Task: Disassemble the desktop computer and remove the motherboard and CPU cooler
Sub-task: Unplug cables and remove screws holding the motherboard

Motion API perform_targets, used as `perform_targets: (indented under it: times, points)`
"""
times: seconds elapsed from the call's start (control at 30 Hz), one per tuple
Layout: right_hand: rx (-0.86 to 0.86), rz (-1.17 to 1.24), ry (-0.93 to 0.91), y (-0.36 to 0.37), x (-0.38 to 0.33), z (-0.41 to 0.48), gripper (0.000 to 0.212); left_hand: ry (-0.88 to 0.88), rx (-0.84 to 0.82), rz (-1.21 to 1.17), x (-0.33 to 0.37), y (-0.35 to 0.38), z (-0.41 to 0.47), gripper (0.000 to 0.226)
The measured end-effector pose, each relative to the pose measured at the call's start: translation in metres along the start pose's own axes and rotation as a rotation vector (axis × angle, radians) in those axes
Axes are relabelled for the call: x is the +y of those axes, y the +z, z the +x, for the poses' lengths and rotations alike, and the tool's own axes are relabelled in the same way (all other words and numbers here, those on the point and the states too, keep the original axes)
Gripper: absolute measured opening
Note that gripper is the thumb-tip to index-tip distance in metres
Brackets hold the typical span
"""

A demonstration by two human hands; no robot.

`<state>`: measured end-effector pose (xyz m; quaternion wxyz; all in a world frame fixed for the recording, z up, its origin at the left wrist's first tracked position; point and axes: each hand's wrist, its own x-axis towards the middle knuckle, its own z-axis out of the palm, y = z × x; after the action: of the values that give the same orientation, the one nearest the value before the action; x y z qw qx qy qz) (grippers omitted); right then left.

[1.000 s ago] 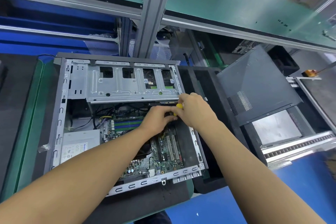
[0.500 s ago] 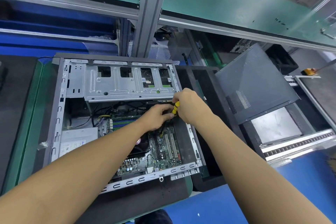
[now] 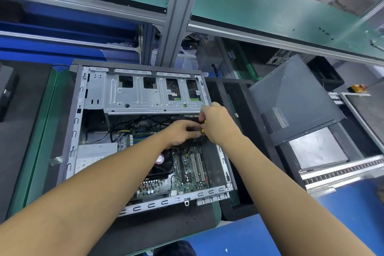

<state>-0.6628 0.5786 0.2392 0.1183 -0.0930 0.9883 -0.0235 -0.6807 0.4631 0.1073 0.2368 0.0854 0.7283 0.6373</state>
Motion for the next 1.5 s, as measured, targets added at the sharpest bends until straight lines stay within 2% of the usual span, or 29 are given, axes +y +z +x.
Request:
perform_targets:
  times: [0.17,0.27,0.4,0.47,0.63,0.7,0.77,0.83,0.9,0.93,1.0,1.1,1.27,1.4,1.5]
  points:
    - [-0.003,0.055,0.019,0.000,0.003,-0.003,0.025,-0.027,0.030,-0.044,-0.003,0.004,0.004,0.020]
    - [0.045,0.059,0.115,0.000,0.005,-0.004,0.039,-0.074,0.055,-0.019,-0.003,0.005,0.005,0.032]
    - [0.035,0.039,0.123,0.003,0.003,-0.003,0.026,-0.063,0.053,-0.062,-0.004,0.005,0.008,0.028]
    - [0.027,0.056,0.078,0.001,0.002,-0.002,0.017,-0.033,0.032,-0.085,-0.005,0.003,0.007,0.034]
    - [-0.035,0.032,0.008,0.000,0.005,-0.002,0.020,-0.043,0.032,-0.031,-0.007,0.003,0.007,0.023]
    - [0.001,0.084,0.027,0.001,0.006,-0.003,0.013,-0.080,0.049,-0.035,-0.008,0.004,0.010,0.020]
    - [0.050,0.099,0.068,0.001,0.006,-0.004,0.024,-0.134,0.099,-0.033,-0.009,0.004,0.011,0.027]
    - [0.050,0.039,0.103,0.001,0.006,-0.004,0.023,-0.186,0.134,-0.057,-0.011,0.003,0.014,0.034]
    - [0.023,0.033,0.116,0.003,0.006,-0.003,0.016,-0.229,0.146,-0.068,-0.013,0.002,0.016,0.024]
    - [0.015,0.073,0.123,0.004,0.005,-0.002,0.018,-0.239,0.148,-0.051,-0.011,0.002,0.015,0.015]
    - [0.015,0.177,0.135,0.005,0.003,-0.002,0.031,-0.249,0.141,-0.004,-0.008,0.002,0.014,0.018]
    - [0.006,0.104,0.127,0.004,-0.001,-0.001,0.043,-0.252,0.143,0.011,-0.008,0.006,0.016,0.014]
    - [0.040,0.042,0.065,0.004,0.002,0.000,0.018,-0.179,0.089,-0.099,-0.007,0.002,0.010,0.024]
    - [-0.021,0.033,0.002,0.001,0.005,-0.001,0.028,-0.172,0.050,-0.135,-0.006,-0.001,0.007,0.026]
    - [0.002,0.082,-0.008,0.004,0.005,-0.002,0.020,-0.171,0.081,-0.126,-0.010,0.001,0.010,0.021]
